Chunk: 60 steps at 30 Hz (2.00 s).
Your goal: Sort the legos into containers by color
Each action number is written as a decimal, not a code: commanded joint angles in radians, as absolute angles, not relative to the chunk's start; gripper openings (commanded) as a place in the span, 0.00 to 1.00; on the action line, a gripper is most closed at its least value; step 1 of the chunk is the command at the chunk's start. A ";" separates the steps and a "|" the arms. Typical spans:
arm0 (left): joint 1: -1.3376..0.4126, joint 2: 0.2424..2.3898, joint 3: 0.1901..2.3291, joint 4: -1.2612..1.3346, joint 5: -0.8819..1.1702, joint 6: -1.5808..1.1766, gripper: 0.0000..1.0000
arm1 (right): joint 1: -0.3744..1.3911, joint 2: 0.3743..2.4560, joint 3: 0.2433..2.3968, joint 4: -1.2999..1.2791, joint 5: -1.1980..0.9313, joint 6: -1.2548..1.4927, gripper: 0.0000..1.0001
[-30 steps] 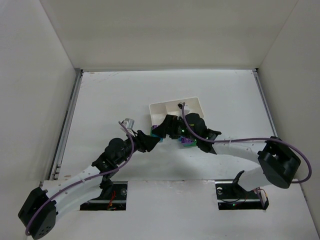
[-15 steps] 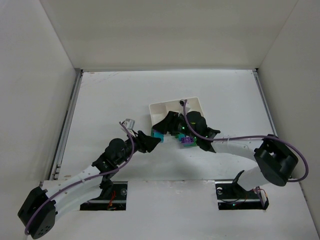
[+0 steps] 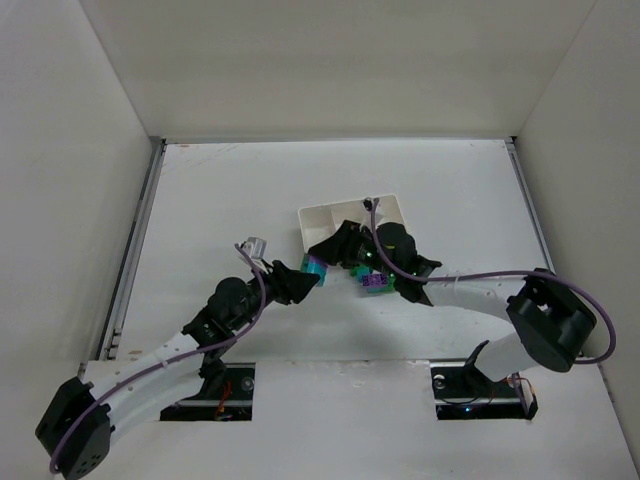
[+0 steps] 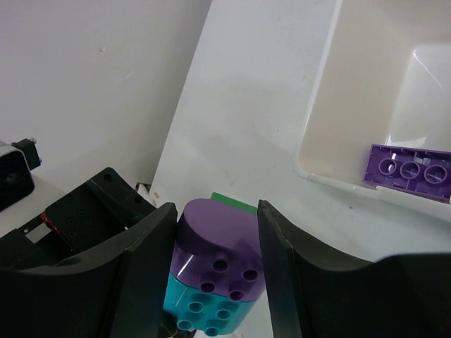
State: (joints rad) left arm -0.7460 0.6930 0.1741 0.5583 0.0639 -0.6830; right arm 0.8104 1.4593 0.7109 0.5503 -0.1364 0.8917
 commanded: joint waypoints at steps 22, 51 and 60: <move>-0.725 0.724 0.175 0.703 0.048 -0.670 0.25 | 0.786 1.489 0.729 0.614 -0.229 0.979 0.79; -0.699 0.658 0.130 0.693 0.014 -0.669 0.22 | 0.736 1.453 0.629 0.775 -0.255 1.032 0.59; -0.651 0.680 0.149 0.693 -0.002 -0.686 0.21 | 0.719 1.440 0.617 0.762 -0.273 1.031 0.59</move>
